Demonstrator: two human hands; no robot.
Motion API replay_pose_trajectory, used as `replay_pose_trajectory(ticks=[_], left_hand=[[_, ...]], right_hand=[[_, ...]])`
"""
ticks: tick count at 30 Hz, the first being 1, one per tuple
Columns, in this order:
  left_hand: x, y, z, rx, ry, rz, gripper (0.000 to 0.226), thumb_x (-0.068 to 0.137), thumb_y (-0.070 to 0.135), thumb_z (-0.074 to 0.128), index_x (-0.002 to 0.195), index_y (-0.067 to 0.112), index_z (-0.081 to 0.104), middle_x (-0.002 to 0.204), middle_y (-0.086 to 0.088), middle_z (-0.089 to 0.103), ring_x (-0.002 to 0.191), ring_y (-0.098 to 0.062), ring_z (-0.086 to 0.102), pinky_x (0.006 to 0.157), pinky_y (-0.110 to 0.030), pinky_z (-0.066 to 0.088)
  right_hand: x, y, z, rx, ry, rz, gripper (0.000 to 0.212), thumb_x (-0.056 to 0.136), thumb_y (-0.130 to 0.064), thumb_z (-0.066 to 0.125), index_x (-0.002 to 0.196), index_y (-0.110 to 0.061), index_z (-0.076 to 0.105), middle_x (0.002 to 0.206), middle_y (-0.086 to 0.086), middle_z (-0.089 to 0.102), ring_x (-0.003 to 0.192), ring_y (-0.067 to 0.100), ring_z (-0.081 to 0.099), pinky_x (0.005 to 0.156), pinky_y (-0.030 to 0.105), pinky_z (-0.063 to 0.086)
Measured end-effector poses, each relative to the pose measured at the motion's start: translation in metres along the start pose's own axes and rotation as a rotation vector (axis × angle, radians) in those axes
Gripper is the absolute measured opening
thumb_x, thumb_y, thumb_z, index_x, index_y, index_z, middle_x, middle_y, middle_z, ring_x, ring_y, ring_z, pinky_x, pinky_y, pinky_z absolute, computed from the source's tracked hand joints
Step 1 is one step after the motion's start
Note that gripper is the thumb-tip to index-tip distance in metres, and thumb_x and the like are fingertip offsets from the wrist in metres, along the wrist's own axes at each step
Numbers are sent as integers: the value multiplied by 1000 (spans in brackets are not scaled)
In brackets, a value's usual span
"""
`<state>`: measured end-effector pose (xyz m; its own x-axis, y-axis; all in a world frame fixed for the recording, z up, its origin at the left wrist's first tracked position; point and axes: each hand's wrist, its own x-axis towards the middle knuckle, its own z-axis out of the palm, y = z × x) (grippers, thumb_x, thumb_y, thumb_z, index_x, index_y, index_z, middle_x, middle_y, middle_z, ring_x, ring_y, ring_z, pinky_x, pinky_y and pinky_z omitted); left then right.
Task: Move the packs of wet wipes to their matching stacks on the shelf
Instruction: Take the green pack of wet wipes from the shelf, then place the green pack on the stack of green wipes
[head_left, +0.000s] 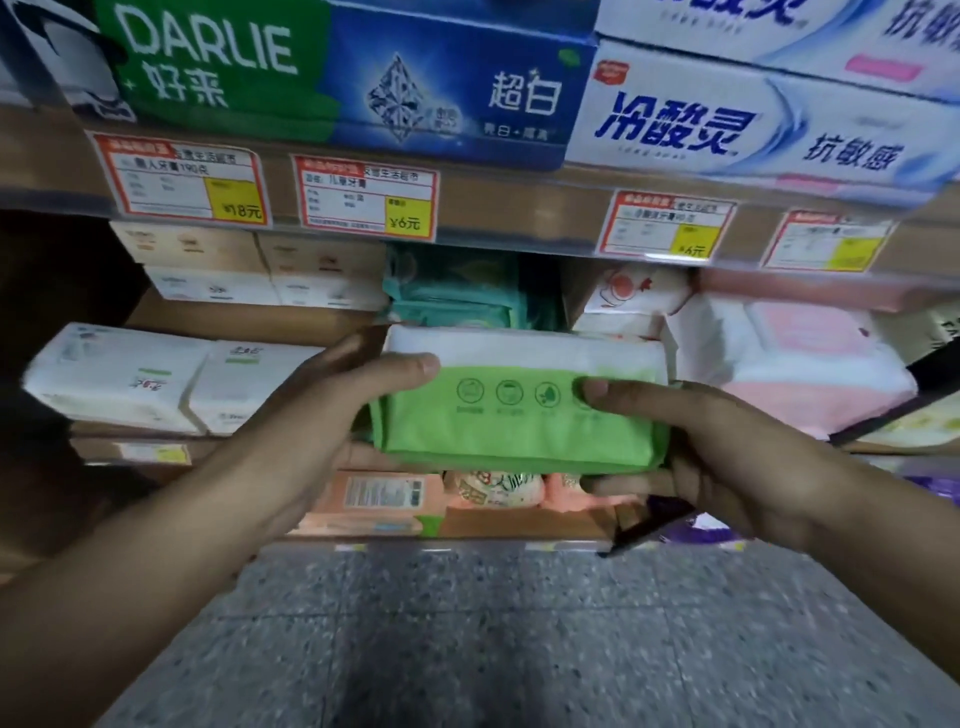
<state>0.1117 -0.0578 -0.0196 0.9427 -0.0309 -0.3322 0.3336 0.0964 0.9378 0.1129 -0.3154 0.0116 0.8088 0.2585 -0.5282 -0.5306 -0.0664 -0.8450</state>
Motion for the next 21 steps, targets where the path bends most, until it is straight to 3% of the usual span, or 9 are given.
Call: replay_pose_trajectory(ticks=[3, 5, 7, 9, 10, 12, 14, 16, 21], left_hand=[[7, 11, 21, 45, 10, -89, 42, 57, 44, 83, 96, 28, 75, 128, -13, 66, 113, -42, 62, 91, -54, 51], [7, 15, 31, 13, -118, -121, 32, 86, 34, 67, 118, 30, 67, 145, -19, 51, 126, -42, 52, 91, -45, 49], [12, 19, 40, -129, -126, -196, 45, 99, 30, 53, 141, 15, 51, 152, -25, 40, 133, -40, 45, 92, -39, 45], [18, 21, 54, 29, -50, -216, 45, 93, 39, 61, 132, 17, 61, 137, -25, 56, 112, -41, 62, 69, -35, 52], [19, 24, 61, 87, -25, -222, 40, 88, 45, 65, 119, 21, 68, 123, -21, 67, 96, -37, 68, 59, -32, 51], [19, 21, 65, 146, -50, -207, 33, 86, 49, 64, 104, 23, 70, 107, -17, 72, 84, -33, 70, 57, -33, 51], [22, 26, 74, 160, -80, -206, 34, 91, 46, 59, 111, 19, 68, 124, -23, 67, 95, -33, 67, 67, -36, 52], [22, 27, 83, 154, -108, -199, 32, 93, 43, 59, 110, 18, 68, 126, -24, 66, 88, -28, 64, 59, -26, 48], [17, 8, 93, 224, -106, -243, 32, 81, 54, 65, 80, 22, 72, 73, -9, 70, 66, -26, 64, 55, -29, 45]], right_hand=[[8, -3, -2, -112, 26, 87, 46, 87, -22, 68, 129, -2, 63, 72, 11, 77, 43, 7, 68, 40, 13, 51], [11, -4, -12, 12, 70, -26, 44, 106, -18, 38, 143, 5, 42, 89, 12, 73, 24, -7, 50, 40, 8, 43], [15, -11, -15, -71, 105, -29, 43, 107, -18, 32, 141, 7, 41, 100, 31, 69, 18, -3, 44, 41, 12, 42], [15, -21, -15, -236, 146, 50, 33, 107, -19, 36, 129, 1, 52, 52, 17, 64, 17, 1, 44, 40, 16, 41], [13, -25, -18, -192, 191, 92, 28, 107, -22, 41, 119, -3, 56, 49, 10, 61, 20, 3, 46, 38, 16, 41], [3, -23, -28, -74, 239, 187, 42, 96, -38, 59, 119, -3, 64, 79, 15, 64, 37, 16, 57, 36, 17, 45], [-6, -16, -42, -13, 243, 221, 58, 87, -45, 67, 127, -3, 63, 101, 17, 61, 52, 24, 58, 35, 20, 48], [-12, -5, -53, 75, 207, 224, 64, 80, -49, 72, 126, -5, 64, 107, 19, 65, 55, 28, 60, 39, 23, 51], [-20, 21, -67, 155, 169, 203, 57, 76, -49, 74, 115, -9, 68, 97, 19, 69, 54, 27, 58, 43, 24, 47]])
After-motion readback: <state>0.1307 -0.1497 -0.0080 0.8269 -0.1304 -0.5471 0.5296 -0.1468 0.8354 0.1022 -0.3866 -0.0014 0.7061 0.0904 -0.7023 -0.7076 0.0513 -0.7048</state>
